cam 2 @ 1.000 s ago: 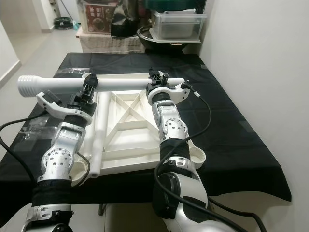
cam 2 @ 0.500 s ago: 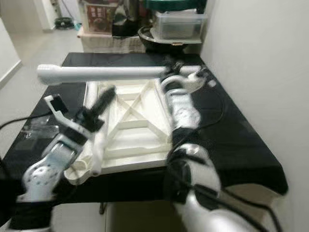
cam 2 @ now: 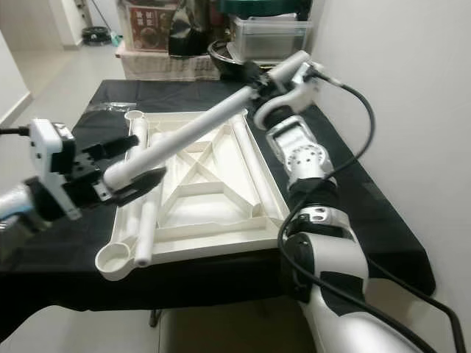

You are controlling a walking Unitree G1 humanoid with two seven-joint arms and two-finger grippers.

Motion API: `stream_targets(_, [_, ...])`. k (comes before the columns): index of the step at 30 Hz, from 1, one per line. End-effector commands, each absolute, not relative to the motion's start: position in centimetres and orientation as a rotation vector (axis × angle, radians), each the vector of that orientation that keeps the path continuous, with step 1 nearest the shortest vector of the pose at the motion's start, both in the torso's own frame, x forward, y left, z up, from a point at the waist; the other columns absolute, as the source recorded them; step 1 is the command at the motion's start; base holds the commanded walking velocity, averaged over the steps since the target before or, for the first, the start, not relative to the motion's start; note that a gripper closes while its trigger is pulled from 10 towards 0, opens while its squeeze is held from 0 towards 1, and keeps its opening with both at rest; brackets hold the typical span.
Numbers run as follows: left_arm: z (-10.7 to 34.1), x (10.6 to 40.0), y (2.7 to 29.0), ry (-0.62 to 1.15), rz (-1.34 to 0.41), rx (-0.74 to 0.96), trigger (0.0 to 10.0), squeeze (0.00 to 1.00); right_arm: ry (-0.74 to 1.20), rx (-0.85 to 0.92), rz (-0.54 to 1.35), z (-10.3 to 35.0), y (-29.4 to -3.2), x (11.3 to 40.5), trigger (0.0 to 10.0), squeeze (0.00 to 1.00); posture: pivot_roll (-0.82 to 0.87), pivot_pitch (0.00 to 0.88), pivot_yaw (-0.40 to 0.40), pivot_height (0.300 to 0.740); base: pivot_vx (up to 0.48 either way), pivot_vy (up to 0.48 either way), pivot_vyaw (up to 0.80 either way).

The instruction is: Building children table

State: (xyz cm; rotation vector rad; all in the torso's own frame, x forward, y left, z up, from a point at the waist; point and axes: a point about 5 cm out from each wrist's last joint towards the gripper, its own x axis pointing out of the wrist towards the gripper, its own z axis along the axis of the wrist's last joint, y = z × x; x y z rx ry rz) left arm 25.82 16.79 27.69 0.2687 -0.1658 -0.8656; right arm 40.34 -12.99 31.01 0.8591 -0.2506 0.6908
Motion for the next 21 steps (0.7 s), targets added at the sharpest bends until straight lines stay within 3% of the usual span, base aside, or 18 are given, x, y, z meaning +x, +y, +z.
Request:
stream_targets(1, [28.2, 25.6, 16.9, -0.175, -0.877, 0.304, 10.0, 0.00, -0.262, 0.828, 0.737, 31.3, -12.5, 40.1, 0.0, 0.00, 0.04, 0.000, -0.058, 0.740, 0.000, 0.000, 0.00])
stream_targets(7, [28.6, 27.2, 19.6, -0.116, -0.755, 0.456, 10.0, 0.00, -0.316, 0.706, 0.933, 33.0, -10.0, 38.6, 0.0, 0.00, 0.03, 0.000, -0.043, 0.740, 0.000, 0.000, 0.00])
stream_targets(14, [26.5, 28.5, 20.7, -0.008, -0.681, 0.444, 10.0, 0.00, -0.392, 0.647, 1.144, 35.1, -7.9, 35.6, 0.0, 0.00, 0.02, 0.000, -0.035, 0.740, 0.000, 0.000, 0.00])
stream_targets(19, [25.2, 28.8, 20.8, 0.038, -0.688, 0.347, 10.0, 0.00, -0.422, 0.651, 1.197, 36.0, -7.5, 34.6, 0.0, 0.00, 0.01, 0.000, -0.032, 0.740, 0.000, 0.000, 0.00])
stream_targets(21, [23.9, 29.0, 20.4, 0.055, -0.747, 0.225, 10.0, 0.00, -0.436, 0.670, 1.219, 36.4, -7.3, 34.2, 0.0, 0.00, 0.01, 0.000, -0.030, 0.740, 0.000, 0.000, 0.00])
